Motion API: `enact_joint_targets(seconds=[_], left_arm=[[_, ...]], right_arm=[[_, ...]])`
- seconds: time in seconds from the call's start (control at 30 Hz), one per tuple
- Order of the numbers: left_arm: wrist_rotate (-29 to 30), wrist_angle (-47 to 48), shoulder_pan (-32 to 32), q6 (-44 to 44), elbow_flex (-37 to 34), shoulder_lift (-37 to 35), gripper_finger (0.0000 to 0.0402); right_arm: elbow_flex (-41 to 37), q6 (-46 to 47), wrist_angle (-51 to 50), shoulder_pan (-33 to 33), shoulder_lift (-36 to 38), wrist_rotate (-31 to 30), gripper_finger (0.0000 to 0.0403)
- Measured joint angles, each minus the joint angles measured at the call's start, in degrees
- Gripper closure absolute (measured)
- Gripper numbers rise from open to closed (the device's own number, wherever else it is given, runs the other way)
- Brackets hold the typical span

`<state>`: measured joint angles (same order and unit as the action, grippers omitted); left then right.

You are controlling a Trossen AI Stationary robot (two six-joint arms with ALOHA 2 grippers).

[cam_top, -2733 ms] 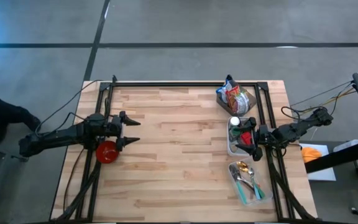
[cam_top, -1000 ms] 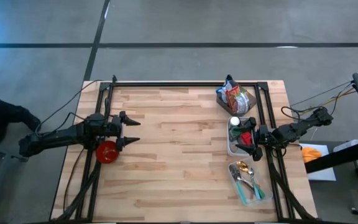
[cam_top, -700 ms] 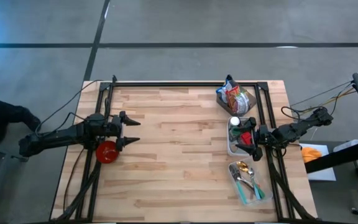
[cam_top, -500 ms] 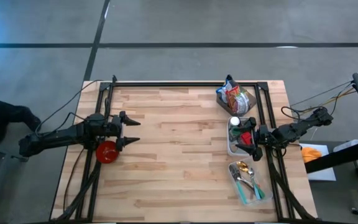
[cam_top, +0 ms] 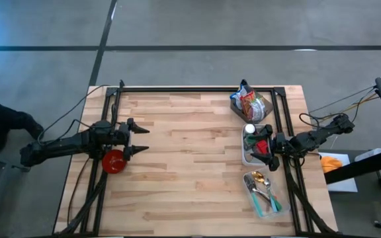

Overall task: Pick & Place Food Item
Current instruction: Return to Home Position

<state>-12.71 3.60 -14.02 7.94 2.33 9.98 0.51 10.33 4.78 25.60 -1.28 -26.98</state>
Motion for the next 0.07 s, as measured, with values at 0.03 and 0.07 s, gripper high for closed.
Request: enact_joint_targets(seconds=[0.03,0.07], left_arm=[[0.0,-0.01,0.0,0.0,0.0,0.01,0.0011],[0.0,0.0,0.0,0.0,0.0,0.0,0.0011]], right_arm=[[0.0,0.01,0.0,0.01,0.0,0.0,0.0038],[0.0,0.06,0.01,0.01,0.0,0.0,0.0038]])
